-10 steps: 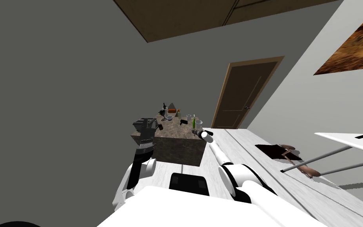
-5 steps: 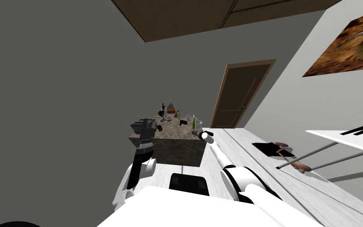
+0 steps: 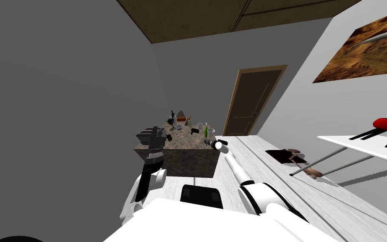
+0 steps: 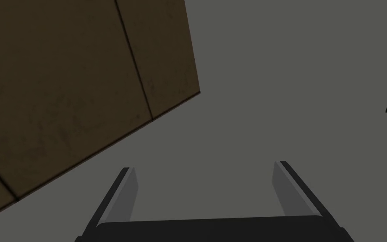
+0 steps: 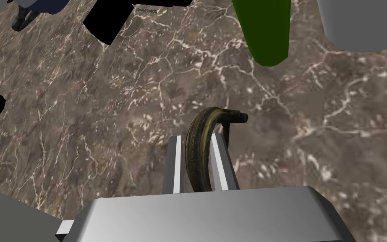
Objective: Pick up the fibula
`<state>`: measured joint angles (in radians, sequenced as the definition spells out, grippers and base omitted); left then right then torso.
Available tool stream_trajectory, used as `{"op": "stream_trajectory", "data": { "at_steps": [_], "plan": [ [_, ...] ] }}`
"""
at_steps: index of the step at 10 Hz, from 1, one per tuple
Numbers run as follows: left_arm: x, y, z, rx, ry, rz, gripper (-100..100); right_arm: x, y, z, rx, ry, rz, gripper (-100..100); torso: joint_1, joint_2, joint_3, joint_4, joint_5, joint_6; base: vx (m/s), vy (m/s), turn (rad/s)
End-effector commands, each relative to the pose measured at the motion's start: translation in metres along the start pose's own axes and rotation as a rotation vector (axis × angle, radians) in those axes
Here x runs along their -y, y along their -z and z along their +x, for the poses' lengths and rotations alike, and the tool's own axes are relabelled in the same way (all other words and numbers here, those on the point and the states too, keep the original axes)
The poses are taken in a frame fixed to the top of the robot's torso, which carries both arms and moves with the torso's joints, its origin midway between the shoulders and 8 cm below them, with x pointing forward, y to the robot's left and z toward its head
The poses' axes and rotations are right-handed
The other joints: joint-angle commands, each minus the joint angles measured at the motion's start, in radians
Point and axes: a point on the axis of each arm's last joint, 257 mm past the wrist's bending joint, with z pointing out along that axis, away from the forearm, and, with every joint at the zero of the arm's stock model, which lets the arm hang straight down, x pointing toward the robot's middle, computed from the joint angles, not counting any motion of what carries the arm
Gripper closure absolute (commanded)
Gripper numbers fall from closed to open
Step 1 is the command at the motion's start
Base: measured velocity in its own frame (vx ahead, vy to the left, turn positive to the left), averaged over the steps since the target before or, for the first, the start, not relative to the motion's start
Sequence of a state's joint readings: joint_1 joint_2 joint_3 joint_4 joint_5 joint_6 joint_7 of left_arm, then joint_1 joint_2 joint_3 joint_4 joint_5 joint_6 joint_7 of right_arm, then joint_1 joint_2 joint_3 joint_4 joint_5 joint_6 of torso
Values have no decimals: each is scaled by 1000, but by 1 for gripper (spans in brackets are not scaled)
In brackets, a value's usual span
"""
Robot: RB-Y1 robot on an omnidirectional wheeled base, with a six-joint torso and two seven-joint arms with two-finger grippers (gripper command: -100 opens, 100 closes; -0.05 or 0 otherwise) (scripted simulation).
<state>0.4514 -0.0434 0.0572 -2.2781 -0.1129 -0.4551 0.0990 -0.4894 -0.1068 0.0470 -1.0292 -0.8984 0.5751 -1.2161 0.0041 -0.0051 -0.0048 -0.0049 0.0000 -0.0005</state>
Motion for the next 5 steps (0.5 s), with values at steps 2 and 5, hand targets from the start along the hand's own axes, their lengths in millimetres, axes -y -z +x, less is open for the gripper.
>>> {"op": "stream_trajectory", "data": {
  "at_steps": [2,5],
  "plan": [
    [0,0,0,0,0,0,0,12,6,-19,43,10,34,100,0,0,-1,-2,0,2,27,60,-151],
    [0,0,0,0,0,0,0,30,15,-34,75,25,75,100,1,0,-1,-1,0,1,24,63,-111]
  ]
}}
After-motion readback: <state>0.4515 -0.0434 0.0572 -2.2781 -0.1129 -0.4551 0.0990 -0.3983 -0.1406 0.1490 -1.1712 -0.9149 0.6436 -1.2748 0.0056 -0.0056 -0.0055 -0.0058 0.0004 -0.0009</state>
